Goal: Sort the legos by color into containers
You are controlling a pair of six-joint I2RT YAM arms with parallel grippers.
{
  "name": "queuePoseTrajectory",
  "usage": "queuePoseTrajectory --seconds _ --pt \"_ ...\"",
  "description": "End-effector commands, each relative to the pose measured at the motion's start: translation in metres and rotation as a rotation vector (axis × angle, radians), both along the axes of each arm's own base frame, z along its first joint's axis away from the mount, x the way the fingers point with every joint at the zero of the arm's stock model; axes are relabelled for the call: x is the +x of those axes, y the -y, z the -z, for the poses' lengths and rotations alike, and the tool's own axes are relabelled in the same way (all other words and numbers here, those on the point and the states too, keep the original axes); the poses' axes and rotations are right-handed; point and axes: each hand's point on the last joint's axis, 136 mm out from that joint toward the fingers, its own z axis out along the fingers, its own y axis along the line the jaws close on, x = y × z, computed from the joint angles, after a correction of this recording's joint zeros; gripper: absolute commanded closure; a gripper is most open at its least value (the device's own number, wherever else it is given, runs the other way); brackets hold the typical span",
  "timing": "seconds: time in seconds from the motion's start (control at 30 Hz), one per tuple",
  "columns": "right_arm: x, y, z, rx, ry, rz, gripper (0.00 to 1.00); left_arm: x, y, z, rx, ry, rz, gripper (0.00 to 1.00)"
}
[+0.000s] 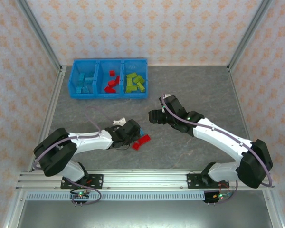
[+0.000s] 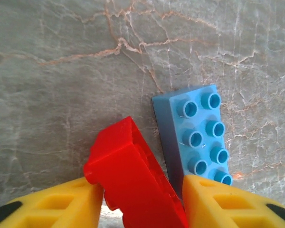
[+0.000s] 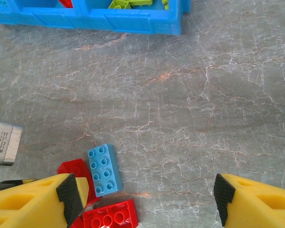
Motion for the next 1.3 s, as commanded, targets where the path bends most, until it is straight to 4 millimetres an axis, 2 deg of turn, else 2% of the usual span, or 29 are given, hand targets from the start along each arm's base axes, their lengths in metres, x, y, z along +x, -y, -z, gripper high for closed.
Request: queuePoseTrajectory --seconds 0.0,0.17,0.3,0.4,0.5,0.6,0.67,0.73,0.83,0.93,1.03,1.13,1.2,1.27 --pt "0.005 -0.003 -0.015 0.026 0.018 0.014 0.22 0.008 0.007 0.0 -0.014 0.007 0.022 0.57" --pt "0.004 -0.008 -0.014 0.03 0.005 -0.007 0.22 0.007 0.004 0.002 -0.003 0.0 0.031 0.7" --pt "-0.002 -0.017 -0.011 0.037 -0.021 -0.057 0.21 0.006 -0.001 -0.014 0.002 0.026 0.047 0.77" --pt "-0.006 -0.024 -0.012 0.048 -0.031 -0.089 0.21 0.007 -0.011 -0.042 0.031 0.077 0.057 0.81" --pt "-0.007 -0.025 -0.013 0.057 -0.028 -0.094 0.21 0.012 -0.031 -0.08 0.07 0.157 0.049 0.81" --pt "-0.005 -0.027 -0.013 0.066 -0.021 -0.092 0.21 0.029 -0.07 -0.125 0.132 0.258 -0.009 0.81" --pt "-0.004 -0.028 -0.012 0.066 -0.021 -0.089 0.21 0.049 -0.106 -0.157 0.172 0.321 -0.081 0.81" --pt "-0.002 -0.029 -0.011 0.065 -0.023 -0.087 0.21 0.07 -0.137 -0.178 0.194 0.361 -0.154 0.81" --pt "-0.002 -0.029 -0.01 0.068 -0.025 -0.082 0.21 0.115 -0.163 -0.196 0.205 0.381 -0.194 0.81" --pt "-0.002 -0.029 -0.009 0.069 -0.03 -0.076 0.21 0.168 -0.168 -0.193 0.27 0.33 -0.166 0.81" --pt "-0.003 -0.026 -0.012 0.056 -0.033 -0.075 0.21 0.223 -0.169 -0.181 0.302 0.28 -0.146 0.83" --pt "-0.006 -0.017 -0.016 0.023 -0.027 -0.063 0.21 0.27 -0.172 -0.161 0.296 0.23 -0.143 0.83" --pt "-0.01 -0.012 -0.019 0.015 -0.023 -0.061 0.2 0.292 -0.179 -0.149 0.312 0.195 -0.148 0.83" --pt "-0.013 -0.008 -0.021 0.012 -0.022 -0.061 0.2 0.307 -0.185 -0.14 0.324 0.169 -0.145 0.76"
